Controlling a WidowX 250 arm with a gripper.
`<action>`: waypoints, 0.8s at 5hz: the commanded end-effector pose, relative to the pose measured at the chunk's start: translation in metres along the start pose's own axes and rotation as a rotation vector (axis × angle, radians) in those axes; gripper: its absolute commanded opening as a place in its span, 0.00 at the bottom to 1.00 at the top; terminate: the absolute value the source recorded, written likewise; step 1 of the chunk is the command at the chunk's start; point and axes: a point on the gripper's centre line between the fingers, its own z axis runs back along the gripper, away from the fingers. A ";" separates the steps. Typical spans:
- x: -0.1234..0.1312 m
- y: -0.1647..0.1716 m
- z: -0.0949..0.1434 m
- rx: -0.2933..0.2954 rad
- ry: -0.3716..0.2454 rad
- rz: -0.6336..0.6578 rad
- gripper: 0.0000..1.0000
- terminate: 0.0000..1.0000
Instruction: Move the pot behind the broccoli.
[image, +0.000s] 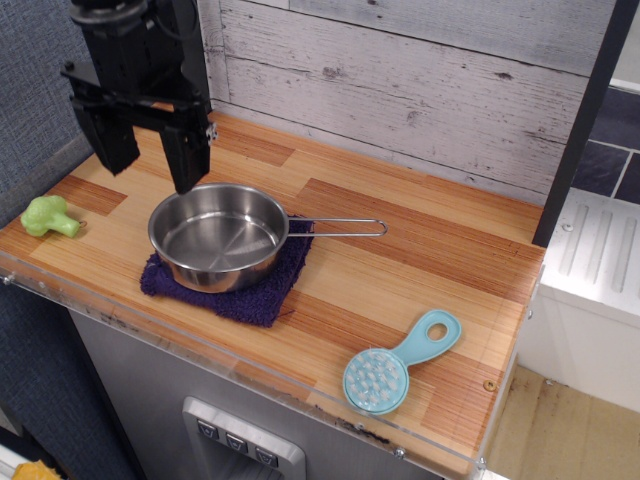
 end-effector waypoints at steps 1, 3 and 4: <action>-0.004 -0.033 -0.005 0.000 -0.005 -0.056 1.00 0.00; -0.010 -0.063 -0.036 0.041 0.027 -0.129 1.00 0.00; -0.003 -0.063 -0.051 0.049 0.045 -0.143 1.00 0.00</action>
